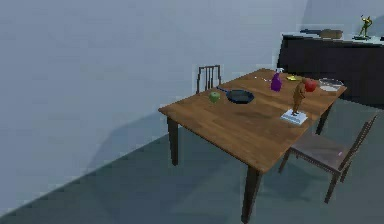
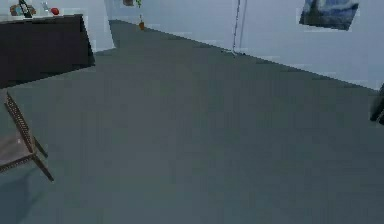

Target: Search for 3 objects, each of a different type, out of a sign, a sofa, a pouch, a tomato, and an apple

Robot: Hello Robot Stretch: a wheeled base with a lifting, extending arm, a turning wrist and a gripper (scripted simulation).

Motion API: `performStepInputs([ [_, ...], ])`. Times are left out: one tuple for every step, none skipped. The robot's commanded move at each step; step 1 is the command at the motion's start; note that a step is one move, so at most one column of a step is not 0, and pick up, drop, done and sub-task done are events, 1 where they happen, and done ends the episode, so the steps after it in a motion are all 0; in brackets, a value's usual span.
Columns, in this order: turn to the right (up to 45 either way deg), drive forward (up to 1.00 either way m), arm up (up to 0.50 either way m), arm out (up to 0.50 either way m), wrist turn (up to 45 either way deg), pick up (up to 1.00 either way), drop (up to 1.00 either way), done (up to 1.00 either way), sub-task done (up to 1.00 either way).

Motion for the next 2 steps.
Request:
performStepInputs([
  [-6.0, 0.0, 0.0, 0.0, 0.0, 0.0, 0.0, 0.0, 0.0],
  [0.0, 0.85, 0.0, 0.0, 0.0, 0.0, 0.0, 0.0, 0.0],
])
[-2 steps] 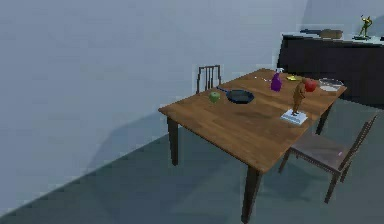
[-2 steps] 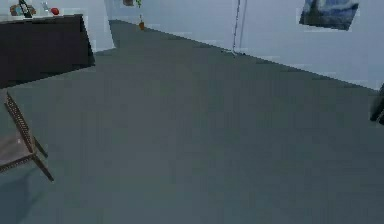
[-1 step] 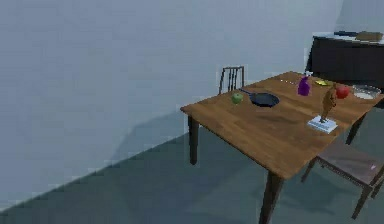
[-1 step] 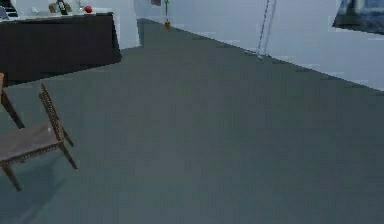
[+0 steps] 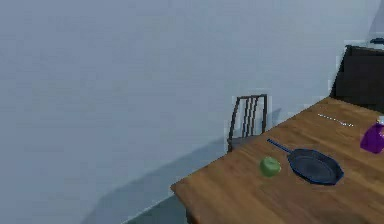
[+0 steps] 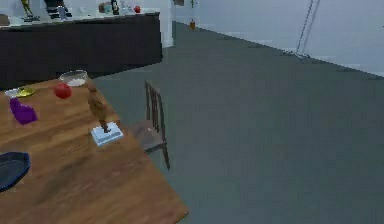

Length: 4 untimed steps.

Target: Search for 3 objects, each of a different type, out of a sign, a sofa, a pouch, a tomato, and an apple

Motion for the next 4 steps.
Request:
performStepInputs([
  [24.0, 0.0, 0.0, 0.0, 0.0, 0.0, 0.0, 0.0, 0.0],
  [0.0, 0.0, 0.0, 0.0, 0.0, 0.0, 0.0, 0.0, 1.0],
  [-45.0, 0.0, 0.0, 0.0, 0.0, 0.0, 0.0, 0.0, 0.0],
  [-45.0, 0.0, 0.0, 0.0, 0.0, 0.0, 0.0, 0.0, 0.0],
])
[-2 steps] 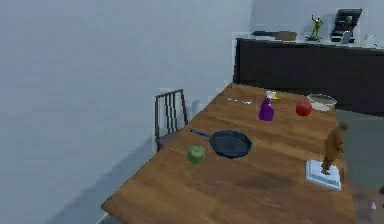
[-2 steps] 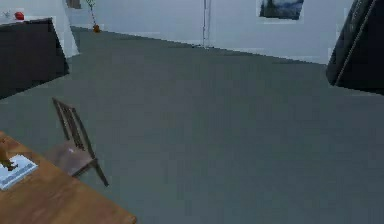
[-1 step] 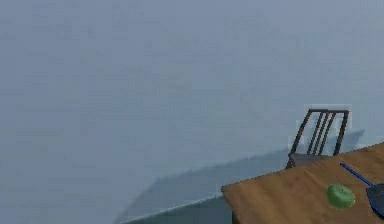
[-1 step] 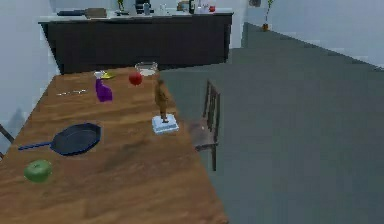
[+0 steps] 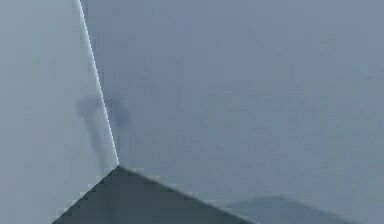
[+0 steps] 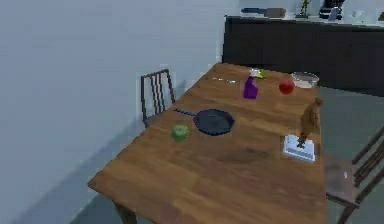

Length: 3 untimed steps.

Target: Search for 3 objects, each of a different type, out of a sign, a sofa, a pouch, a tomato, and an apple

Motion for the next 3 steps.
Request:
performStepInputs([
  [-45.0, 0.0, 0.0, 0.0, 0.0, 0.0, 0.0, 0.0, 0.0],
  [-18.0, 0.0, 0.0, 0.0, 0.0, 0.0, 0.0, 0.0, 0.0],
  [0.0, 0.15, 0.0, 0.0, 0.0, 0.0, 0.0, 0.0, 0.0],
])
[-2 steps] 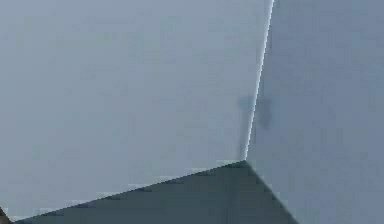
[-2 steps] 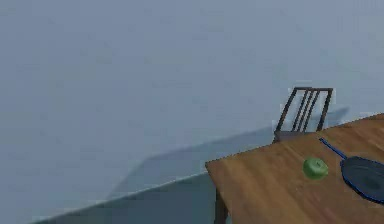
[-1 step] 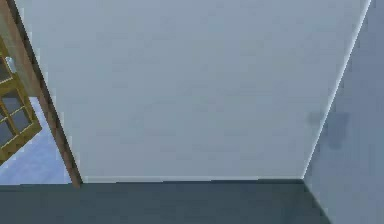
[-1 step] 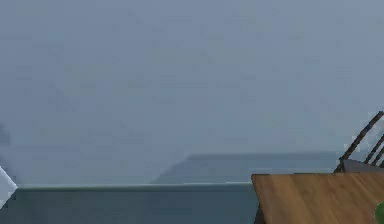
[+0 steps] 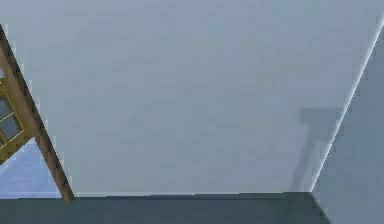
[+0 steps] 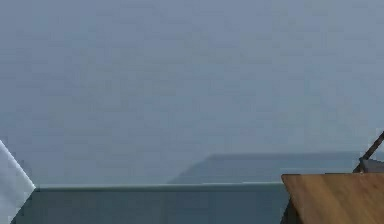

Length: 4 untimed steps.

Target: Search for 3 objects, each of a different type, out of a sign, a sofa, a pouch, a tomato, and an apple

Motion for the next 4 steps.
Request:
performStepInputs([
  [-45.0, 0.0, 0.0, 0.0, 0.0, 0.0, 0.0, 0.0, 0.0],
  [-42.0, 0.0, 0.0, 0.0, 0.0, 0.0, 0.0, 0.0, 0.0],
  [0.0, 0.55, 0.0, 0.0, 0.0, 0.0, 0.0, 0.0, 0.0],
  [-45.0, 0.0, 0.0, 0.0, 0.0, 0.0, 0.0, 0.0, 0.0],
])
